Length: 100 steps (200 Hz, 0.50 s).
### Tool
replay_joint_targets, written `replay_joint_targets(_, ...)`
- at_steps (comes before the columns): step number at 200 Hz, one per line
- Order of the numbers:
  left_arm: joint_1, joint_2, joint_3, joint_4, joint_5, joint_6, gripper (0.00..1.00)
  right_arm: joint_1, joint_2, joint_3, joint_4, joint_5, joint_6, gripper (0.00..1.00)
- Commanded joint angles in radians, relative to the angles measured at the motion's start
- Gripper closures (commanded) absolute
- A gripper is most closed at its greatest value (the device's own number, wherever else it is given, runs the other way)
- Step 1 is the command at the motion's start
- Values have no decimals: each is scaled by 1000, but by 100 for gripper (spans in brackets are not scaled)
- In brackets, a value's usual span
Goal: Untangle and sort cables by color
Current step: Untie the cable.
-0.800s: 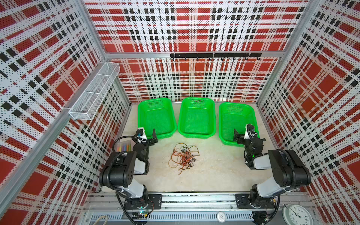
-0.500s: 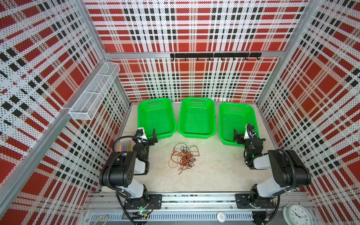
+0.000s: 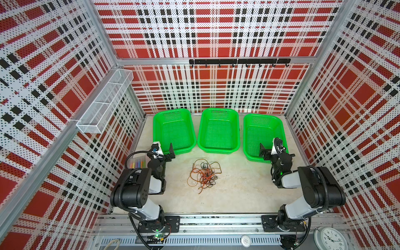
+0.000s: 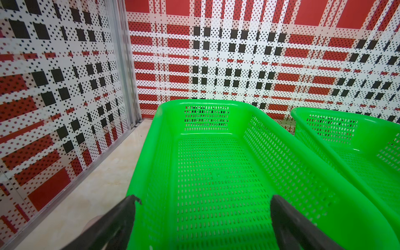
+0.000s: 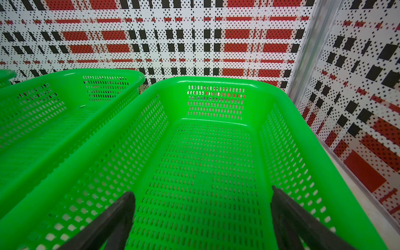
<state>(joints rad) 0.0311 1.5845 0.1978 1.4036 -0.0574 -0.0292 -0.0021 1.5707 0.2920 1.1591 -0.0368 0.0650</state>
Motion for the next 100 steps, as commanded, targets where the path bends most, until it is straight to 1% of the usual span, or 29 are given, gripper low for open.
replay_joint_targets(1,-7,-8,8,5,-14,7,2,5,2,3,-11,9,-15,0)
replay_joint_targets(19,-4,-11,5,8,-14,5,2,5,-3,-11,16,25,-8,0)
replay_joint_targets(34,-5,-38,-4,10,-32,-2,2,6,-59,-48,43,29,-14,0)
replay_joint_targets(49,-7,-115,-8,-53,-113,-26,2,7,-158,-66,-10,43,-10,0)
replay_joint_targets(70,-23,-260,-21,-137,-214,-40,2,26,-312,-63,-135,25,-25,0)
replay_joint_targets(78,-32,-323,-15,-190,-228,-46,2,30,-364,-51,-196,-5,-17,0)
replay_joint_targets(86,-38,-381,10,-282,-222,-66,2,40,-406,-22,-270,-29,-5,2)
replay_joint_targets(100,-63,-469,100,-533,-201,-105,1,69,-465,43,-430,-76,4,4)
